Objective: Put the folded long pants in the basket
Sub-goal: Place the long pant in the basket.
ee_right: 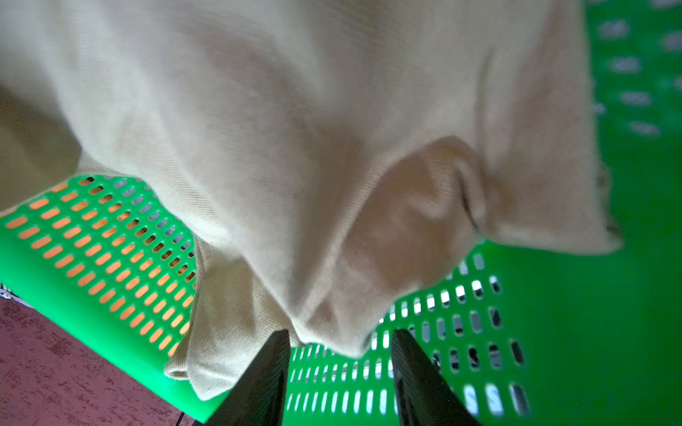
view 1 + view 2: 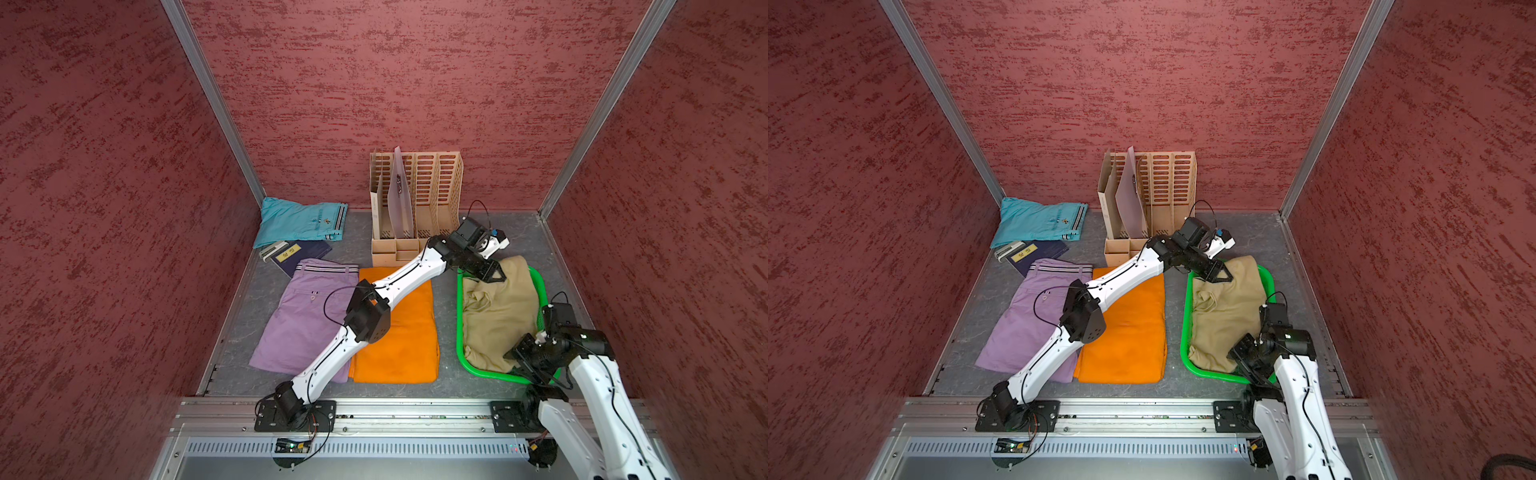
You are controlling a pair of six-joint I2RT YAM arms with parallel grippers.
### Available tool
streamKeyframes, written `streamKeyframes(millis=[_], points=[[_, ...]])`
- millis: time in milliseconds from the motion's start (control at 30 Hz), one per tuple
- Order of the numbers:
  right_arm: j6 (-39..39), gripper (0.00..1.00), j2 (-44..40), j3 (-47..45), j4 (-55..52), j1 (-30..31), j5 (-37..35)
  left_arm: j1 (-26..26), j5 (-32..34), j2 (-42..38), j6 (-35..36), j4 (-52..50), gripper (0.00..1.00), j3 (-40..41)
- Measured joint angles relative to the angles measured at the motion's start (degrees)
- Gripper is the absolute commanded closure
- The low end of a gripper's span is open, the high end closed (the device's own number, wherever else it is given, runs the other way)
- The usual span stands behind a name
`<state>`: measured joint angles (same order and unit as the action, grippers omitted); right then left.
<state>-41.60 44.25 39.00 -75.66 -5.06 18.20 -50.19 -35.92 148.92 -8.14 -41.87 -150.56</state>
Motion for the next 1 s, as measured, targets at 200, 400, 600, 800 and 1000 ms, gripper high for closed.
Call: streamKeyframes(millis=[200, 400, 600, 800, 1000], points=[[0.1, 0.51, 4.6, 10.8, 2.7, 0.0, -3.0, 0.4, 0.9, -2.6, 0.1, 1.8, 0.04, -0.2], [0.3, 0.63, 17.0, 14.6, 12.5, 0.0, -4.4, 0.9, 4.1, -14.5, -1.5, -0.2, 0.39, 7.7], [0.2, 0.7, 32.5, 18.1, 24.6, 0.0, -4.5, -3.0, 7.3, -35.2, -2.6, 2.9, 0.61, 34.8], [0.2, 0.72, 43.6, 20.4, 34.3, 0.0, -4.2, -9.2, 8.8, -42.2, -8.8, 9.3, 0.65, 56.7], [1.7, 0.72, 48.9, 20.3, 38.2, 0.0, -4.3, -9.8, 11.4, -42.1, -14.4, 11.7, 0.62, 67.7]])
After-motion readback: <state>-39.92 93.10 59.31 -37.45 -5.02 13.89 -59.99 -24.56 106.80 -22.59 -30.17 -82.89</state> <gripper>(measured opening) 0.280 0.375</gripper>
